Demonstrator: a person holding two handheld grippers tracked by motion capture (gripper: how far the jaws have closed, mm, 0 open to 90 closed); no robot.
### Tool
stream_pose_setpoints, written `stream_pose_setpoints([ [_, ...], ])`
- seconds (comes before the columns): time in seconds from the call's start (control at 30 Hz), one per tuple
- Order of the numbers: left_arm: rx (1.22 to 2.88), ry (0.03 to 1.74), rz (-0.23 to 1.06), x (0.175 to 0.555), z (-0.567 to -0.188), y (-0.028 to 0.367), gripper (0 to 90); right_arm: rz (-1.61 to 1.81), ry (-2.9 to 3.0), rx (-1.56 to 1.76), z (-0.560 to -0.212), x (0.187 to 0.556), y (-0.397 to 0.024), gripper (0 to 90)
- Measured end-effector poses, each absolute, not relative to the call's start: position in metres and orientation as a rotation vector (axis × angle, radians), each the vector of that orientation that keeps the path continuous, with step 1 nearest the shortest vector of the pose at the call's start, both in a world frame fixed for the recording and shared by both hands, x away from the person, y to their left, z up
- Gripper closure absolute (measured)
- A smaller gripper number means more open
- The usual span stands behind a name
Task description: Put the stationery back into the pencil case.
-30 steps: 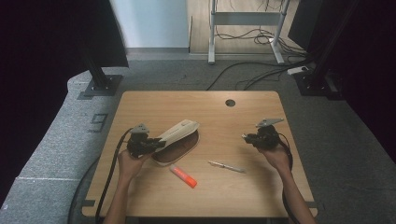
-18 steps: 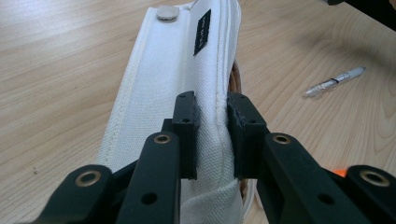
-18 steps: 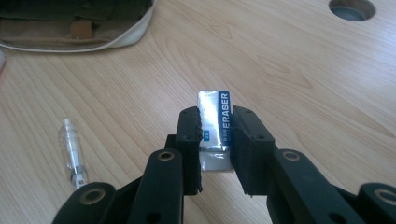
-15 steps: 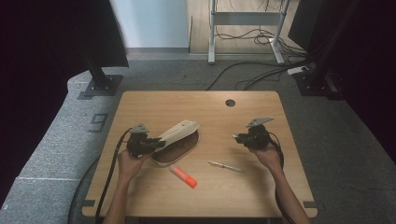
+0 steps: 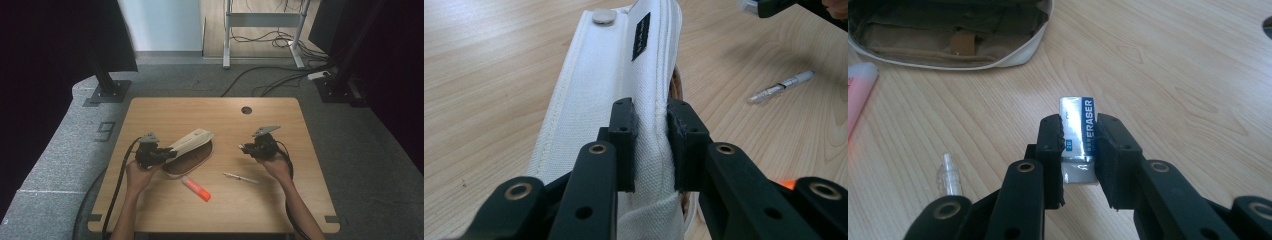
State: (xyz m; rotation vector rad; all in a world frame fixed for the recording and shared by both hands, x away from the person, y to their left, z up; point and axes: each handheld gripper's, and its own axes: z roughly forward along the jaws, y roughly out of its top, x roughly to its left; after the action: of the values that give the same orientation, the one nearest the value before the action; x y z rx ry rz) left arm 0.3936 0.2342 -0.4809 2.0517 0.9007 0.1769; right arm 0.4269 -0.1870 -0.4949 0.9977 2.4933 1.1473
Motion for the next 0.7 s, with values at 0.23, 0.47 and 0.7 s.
stream_pose_setpoints([
  [0.23, 2.054, 0.901, 0.175, 0.393, -0.481, 0.234, 74.8, 1.140, 2.511, 0.978, -0.498, 0.430, -0.173, 71.6],
  [0.47, 2.058, 0.898, 0.177, 0.393, -0.481, 0.234, 74.8, 1.139, 2.524, 0.958, -0.499, 0.434, -0.160, 71.6],
  [0.7, 2.060, 0.895, 0.177, 0.393, -0.480, 0.234, 74.7, 1.132, 2.547, 0.929, -0.502, 0.436, -0.142, 71.6],
])
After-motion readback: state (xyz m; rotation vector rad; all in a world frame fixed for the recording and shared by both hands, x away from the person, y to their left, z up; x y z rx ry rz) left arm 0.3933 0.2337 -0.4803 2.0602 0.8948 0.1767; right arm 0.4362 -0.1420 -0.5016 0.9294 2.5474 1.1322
